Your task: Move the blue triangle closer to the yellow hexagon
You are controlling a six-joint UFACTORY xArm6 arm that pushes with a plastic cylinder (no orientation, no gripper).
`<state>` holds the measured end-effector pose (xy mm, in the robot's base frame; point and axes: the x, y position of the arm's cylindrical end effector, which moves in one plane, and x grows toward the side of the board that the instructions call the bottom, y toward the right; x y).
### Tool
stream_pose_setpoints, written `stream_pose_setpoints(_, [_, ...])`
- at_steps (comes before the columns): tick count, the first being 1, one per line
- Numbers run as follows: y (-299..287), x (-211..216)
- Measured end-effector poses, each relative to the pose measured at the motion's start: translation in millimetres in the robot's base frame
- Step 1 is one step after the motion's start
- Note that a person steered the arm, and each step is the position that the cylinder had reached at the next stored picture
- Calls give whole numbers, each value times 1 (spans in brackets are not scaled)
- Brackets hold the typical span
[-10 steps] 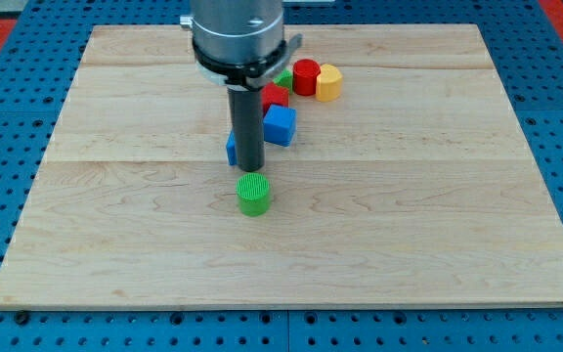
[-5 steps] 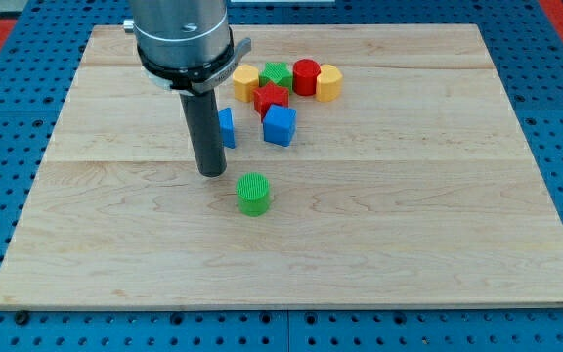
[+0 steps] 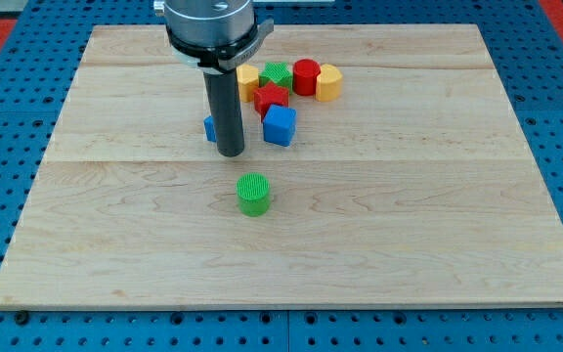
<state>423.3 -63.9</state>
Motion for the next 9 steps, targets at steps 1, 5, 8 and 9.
stream_pose_setpoints(1, [0, -14])
stream_pose_setpoints(5, [-21, -23])
stream_pose_setpoints(8, [-38, -28])
stream_pose_setpoints(9, [-40, -31])
